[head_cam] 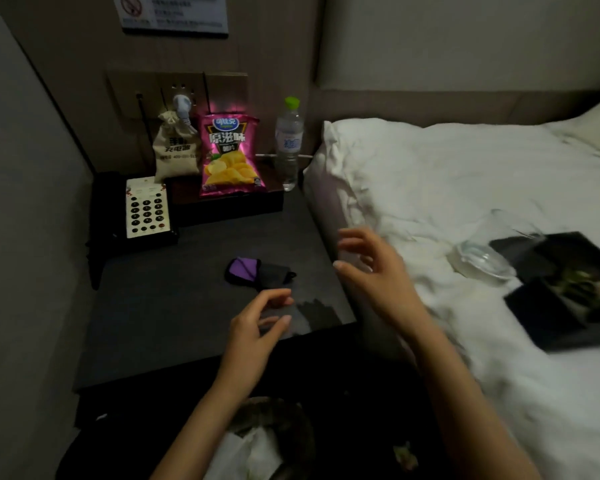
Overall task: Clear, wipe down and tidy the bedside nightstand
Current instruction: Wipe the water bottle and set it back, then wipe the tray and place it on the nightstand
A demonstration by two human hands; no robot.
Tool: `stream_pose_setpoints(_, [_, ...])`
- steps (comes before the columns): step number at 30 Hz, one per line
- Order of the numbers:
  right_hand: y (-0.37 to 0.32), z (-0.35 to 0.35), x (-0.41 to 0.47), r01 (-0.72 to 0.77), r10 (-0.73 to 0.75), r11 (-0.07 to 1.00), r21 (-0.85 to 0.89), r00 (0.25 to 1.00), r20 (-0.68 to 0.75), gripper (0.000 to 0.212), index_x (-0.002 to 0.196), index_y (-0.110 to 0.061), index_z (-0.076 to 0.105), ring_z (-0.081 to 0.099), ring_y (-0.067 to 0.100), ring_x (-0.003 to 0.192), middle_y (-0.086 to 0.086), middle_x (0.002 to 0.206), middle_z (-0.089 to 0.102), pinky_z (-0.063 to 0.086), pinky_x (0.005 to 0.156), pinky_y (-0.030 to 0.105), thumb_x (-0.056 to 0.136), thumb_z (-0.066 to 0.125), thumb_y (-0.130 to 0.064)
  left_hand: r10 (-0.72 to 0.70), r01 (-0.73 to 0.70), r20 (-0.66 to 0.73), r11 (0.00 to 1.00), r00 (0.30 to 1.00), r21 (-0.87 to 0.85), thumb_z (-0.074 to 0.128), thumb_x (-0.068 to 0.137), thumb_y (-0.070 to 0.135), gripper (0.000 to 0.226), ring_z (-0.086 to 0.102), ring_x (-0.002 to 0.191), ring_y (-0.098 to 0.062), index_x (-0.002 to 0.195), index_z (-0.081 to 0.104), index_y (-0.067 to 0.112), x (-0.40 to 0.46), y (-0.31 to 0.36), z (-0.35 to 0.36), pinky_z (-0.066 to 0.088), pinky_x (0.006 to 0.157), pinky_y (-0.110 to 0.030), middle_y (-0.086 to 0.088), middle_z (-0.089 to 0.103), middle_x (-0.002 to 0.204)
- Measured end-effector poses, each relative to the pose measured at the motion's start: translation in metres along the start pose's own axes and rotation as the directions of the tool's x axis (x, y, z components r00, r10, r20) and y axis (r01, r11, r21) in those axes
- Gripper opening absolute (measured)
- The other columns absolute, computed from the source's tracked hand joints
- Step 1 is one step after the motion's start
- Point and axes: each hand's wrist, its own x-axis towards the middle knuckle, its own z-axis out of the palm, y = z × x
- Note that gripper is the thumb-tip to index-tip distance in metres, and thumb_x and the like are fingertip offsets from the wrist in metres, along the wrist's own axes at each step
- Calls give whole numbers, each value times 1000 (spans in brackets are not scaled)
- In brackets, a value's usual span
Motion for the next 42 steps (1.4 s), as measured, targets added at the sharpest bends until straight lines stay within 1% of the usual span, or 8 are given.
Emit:
stream_pose_setpoints(4, [-25,-70,-18,33,-42,997,-76,991,-125,30,109,-14,65,68,20,95,7,96,71,53,85,33,82,74,-3,5,5,77,992,997,-123,61,87,-7,33,64,108,-15,114,62,11,-14,41,36,52,82,-19,-6,69,110])
stream_pose_setpoints(9, [-34,-164,-27,27,-81,990,-138,911,-404,20,104,-10,68,70,27,82,12,90,72,57,73,37,84,69,-5,52,-10,230,983,972,-181,59,87,-10,34,62,105,-21,118,59,4,-17,90,94,50,88,-27,-17,65,114])
stream_pose_setpoints(13, [-5,-232,-19,-203,34,953,-226,810,-585,21,105,-12,69,69,30,86,15,96,71,57,82,49,85,64,-11,58,-9,286,986,956,-169,60,88,-6,37,58,112,-18,124,57,4,-22,116,141,48,88,-15,-14,62,122])
stream_pose_setpoints(18, [28,-263,6,-473,381,698,-538,881,-280,26,112,-5,70,58,30,102,19,119,64,47,88,36,88,71,-15,74,-36,421,995,904,-96,61,91,3,48,51,124,-16,136,49,8,-27,132,186,43,97,-17,-8,51,137])
stream_pose_setpoints(27, [53,-248,43,-454,662,452,-768,748,-53,80,147,-10,39,52,37,124,18,143,49,46,102,45,82,79,-30,112,-290,563,927,819,238,57,95,22,64,12,147,-22,151,27,22,-33,140,221,16,119,-36,-7,18,160])
stream_pose_setpoints(35, [65,-256,55,-382,709,407,-829,705,23,53,148,-20,37,51,34,104,22,143,45,48,75,40,99,49,-4,112,-368,611,876,783,311,52,96,24,69,5,148,-22,154,15,22,-39,140,227,7,120,-36,-10,15,160])
stream_pose_setpoints(38, [73,-248,53,-443,736,388,-808,677,-17,26,130,-19,45,58,36,92,18,111,56,52,72,42,104,42,-16,119,-384,619,868,777,315,52,97,25,69,4,149,-21,154,13,22,-40,140,227,2,120,-34,-11,15,160])
stream_pose_setpoints(42, [86,-245,56,-464,728,412,-784,685,-22,19,117,-20,47,59,38,104,19,114,58,50,95,51,100,52,-28,119,-398,631,860,766,320,52,96,23,69,5,148,-22,154,14,19,-40,140,225,1,120,-34,-12,18,159])
